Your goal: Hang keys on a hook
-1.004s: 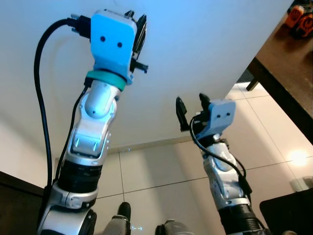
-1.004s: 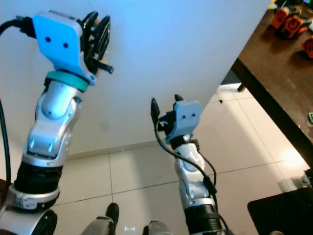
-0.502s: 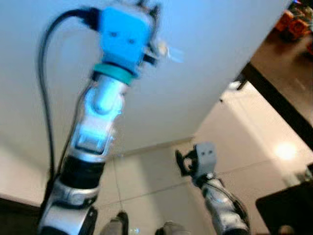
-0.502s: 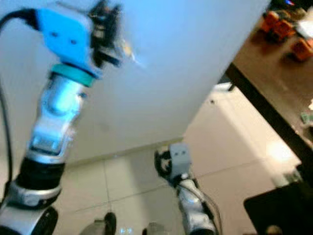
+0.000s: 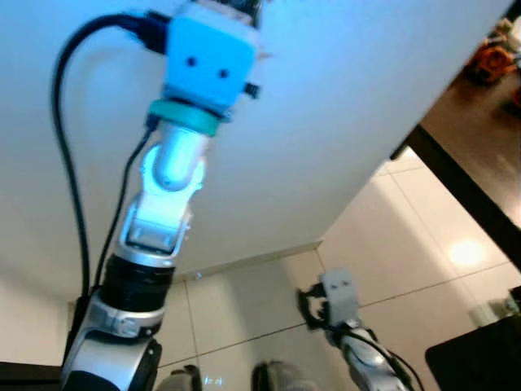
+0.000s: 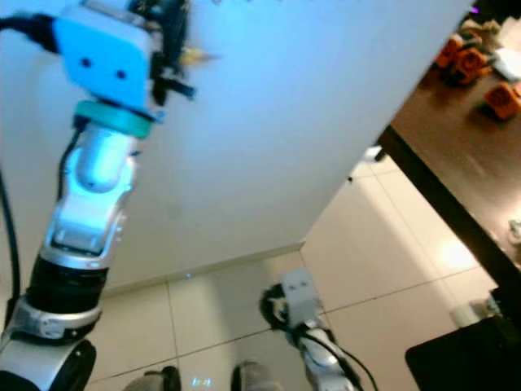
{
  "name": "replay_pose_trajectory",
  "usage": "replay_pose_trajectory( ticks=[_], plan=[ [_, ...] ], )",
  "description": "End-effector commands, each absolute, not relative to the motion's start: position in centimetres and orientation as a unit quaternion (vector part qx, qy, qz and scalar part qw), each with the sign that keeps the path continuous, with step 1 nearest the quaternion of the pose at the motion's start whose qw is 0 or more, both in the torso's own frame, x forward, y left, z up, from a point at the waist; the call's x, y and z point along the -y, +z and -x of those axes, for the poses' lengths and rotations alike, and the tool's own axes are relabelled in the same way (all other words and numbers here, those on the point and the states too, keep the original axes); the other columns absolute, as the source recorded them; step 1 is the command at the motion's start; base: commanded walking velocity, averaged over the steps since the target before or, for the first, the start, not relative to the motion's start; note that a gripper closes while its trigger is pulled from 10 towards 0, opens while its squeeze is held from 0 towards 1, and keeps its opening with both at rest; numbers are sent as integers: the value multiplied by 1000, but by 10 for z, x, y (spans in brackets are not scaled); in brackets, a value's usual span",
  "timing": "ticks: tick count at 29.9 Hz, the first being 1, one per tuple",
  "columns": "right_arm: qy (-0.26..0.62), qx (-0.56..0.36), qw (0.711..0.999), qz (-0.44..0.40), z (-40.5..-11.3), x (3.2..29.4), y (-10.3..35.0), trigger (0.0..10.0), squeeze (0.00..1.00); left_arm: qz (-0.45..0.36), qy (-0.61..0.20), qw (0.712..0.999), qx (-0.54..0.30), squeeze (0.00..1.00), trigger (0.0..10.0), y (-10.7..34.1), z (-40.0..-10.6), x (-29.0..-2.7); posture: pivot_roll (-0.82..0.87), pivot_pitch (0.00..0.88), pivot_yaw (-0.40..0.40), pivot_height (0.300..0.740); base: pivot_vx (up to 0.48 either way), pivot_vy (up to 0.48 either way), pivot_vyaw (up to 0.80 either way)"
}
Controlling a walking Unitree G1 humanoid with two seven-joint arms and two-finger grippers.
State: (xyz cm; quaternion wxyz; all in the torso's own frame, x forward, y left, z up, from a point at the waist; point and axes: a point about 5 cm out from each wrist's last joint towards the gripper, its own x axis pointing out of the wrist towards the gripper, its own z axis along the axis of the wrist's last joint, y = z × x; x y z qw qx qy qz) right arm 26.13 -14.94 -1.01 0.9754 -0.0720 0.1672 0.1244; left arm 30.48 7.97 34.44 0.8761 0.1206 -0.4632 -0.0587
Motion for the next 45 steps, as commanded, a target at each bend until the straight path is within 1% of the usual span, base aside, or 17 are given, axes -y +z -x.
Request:
replay_pose_trajectory(
  ticks=[1, 4, 7, 9, 17, 25, 30, 34, 37, 38, 40, 42, 43, 45],
  plan=[
    [109, -192, 972, 79, -252, 162, -20, 10000, 0, -130, -81, 860, 487, 0, 10000, 348, -296, -68, -128, 142, -17, 740, 326, 0, 0],
    [108, -193, 972, 80, -252, 162, -21, 10000, 0, -131, -90, 856, 492, 0, 10000, 348, -294, -64, -129, 143, -15, 740, 283, 0, 0],
    [107, -192, 972, 81, -252, 162, -21, 10000, 0, -131, -100, 849, 502, 0, 10000, 348, -291, -61, -132, 144, -12, 740, 0, 0, 0],
    [106, -191, 972, 80, -252, 161, -21, 10000, 0, -142, -107, 839, 514, 0, 10000, 347, -287, -58, -133, 145, -10, 740, 0, 0, 0],
    [105, -197, 971, 82, -250, 163, -24, 10000, 0, -156, -136, 821, 532, 0, 10000, 345, -278, -51, -128, 153, -9, 740, 0, 0, 0],
    [104, -201, 970, 83, -249, 162, -26, 10000, 0, -151, -163, 809, 545, 0, 10000, 344, -270, -41, -128, 164, -9, 740, 0, 0, 0],
    [104, -206, 969, 85, -248, 162, -28, 10000, 0, -143, -188, 799, 554, 0, 10000, 345, -264, -29, -129, 167, -5, 740, 0, 0, 0],
    [104, -205, 970, 85, -248, 161, -27, 10000, 0, -138, -197, 799, 552, 0, 10000, 345, -263, -25, -131, 169, -1, 740, 0, 0, 0],
    [102, -201, 971, 83, -250, 160, -26, 10000, 0, -86, -262, 813, 513, 0, 10000, 346, -265, -6, -138, 170, 3, 740, 0, 0, 0],
    [102, -201, 971, 83, -250, 160, -26, 10000, 0, -86, -262, 813, 513, 0, 10000, 346, -265, -6, -138, 170, 3, 740, 0, 0, 0],
    [102, -200, 971, 83, -252, 160, -25, 10000, 0, -69, -299, 814, 494, 0, 10000, 345, -266, 4, -138, 170, 6, 740, 0, 0, 0],
    [102, -196, 972, 83, -255, 158, -23, 10000, 0, -47, -338, 822, 456, 0, 10000, 343, -271, 16, -149, 173, 13, 740, 0, 0, 0],
    [102, -196, 972, 83, -255, 158, -23, 10000, 0, -47, -338, 822, 456, 0, 10000, 343, -271, 16, -149, 173, 13, 740, 0, 0, 0],
    [102, -192, 973, 83, -256, 157, -22, 10000, 0, -22, -358, 829, 429, 0, 10000, 343, -276, 23, -153, 176, 16, 740, 0, 0, 0]
  ],
)
